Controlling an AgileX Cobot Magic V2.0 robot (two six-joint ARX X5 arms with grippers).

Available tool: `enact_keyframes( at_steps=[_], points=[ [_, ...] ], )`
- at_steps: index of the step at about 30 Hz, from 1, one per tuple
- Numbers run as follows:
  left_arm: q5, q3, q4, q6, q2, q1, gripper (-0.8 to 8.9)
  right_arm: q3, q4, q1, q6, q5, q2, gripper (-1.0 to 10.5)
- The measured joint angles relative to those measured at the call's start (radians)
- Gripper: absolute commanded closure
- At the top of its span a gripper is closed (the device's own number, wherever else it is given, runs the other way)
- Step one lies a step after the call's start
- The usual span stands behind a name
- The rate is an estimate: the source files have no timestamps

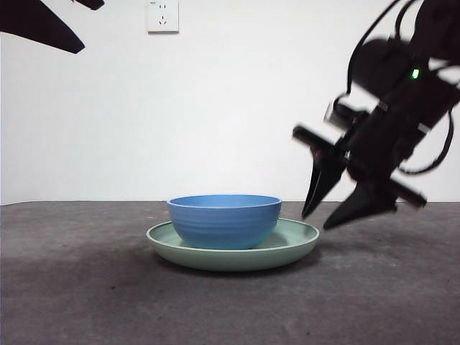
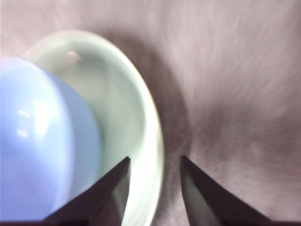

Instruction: Pick up the blue bowl, put it on the green plate, put it on desk

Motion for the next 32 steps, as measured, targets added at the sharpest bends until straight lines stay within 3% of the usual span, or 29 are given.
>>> enact_keyframes(
  at_steps=[7, 20, 27, 32],
  points=[
    [0.000, 0.000, -0.005, 0.000, 0.000, 0.000, 5.91, 0.000, -0.119, 0.000, -0.055, 0.026, -0.223, 7.8],
    [0.000, 0.000, -0.005, 0.000, 0.000, 0.000, 5.91, 0.000, -0.556, 0.080, -0.253, -0.053, -0.684, 7.8],
    [0.000, 0.000, -0.005, 0.000, 0.000, 0.000, 5.91, 0.000, -0.779, 0.185, -0.300, -0.055, -0.830, 7.8],
    [0.000, 0.000, -0.005, 0.000, 0.000, 0.000, 5.91, 0.000, -0.808, 0.229, -0.306, -0.051, -0.882, 7.8]
  ],
)
